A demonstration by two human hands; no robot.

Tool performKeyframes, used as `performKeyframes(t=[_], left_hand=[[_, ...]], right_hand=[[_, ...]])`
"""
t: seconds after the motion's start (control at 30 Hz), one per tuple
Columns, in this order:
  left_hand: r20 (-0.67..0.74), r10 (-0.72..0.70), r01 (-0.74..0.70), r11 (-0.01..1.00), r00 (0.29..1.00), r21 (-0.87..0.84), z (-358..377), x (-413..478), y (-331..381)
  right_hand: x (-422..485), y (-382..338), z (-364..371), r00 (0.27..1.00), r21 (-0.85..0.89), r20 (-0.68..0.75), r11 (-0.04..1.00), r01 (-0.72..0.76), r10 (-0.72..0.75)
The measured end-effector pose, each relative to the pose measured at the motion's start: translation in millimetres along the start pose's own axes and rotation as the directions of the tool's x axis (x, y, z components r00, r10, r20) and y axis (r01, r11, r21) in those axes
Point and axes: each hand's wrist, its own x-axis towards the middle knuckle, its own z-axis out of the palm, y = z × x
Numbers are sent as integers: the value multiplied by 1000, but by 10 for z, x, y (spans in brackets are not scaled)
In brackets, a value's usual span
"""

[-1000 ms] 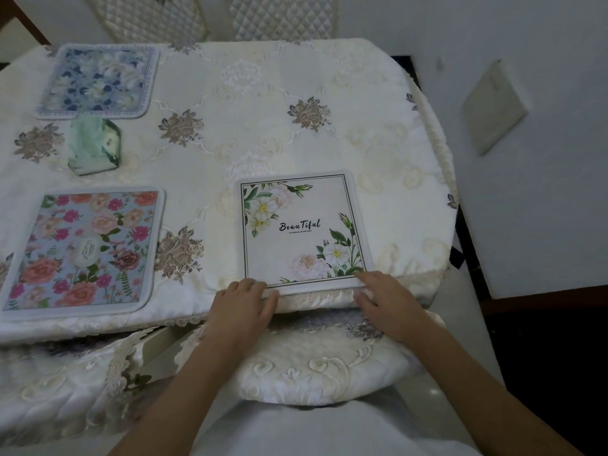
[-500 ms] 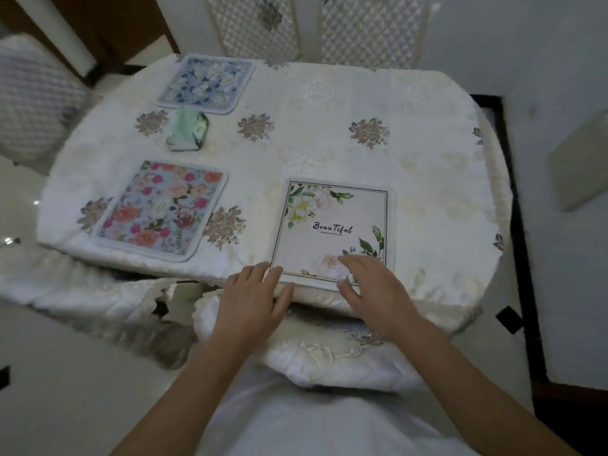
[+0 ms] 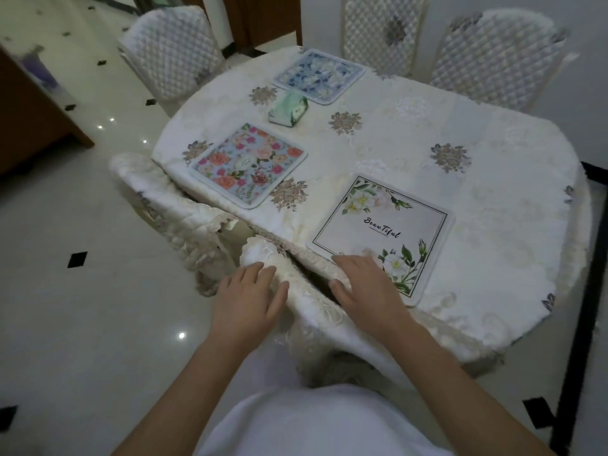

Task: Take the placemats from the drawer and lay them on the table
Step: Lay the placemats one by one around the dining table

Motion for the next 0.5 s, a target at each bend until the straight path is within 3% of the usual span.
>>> performKeyframes(t=[0.3, 0.5], left_hand=[[2, -79, 79, 996, 997, -37, -81, -530, -1016], [-53, -227, 220, 970, 973, -106, -144, -1383, -2004]], right_hand=[[-360, -909, 234, 996, -49, -21, 996, 80, -81], [-199, -1927, 878, 978, -54, 86, 980, 194, -189]])
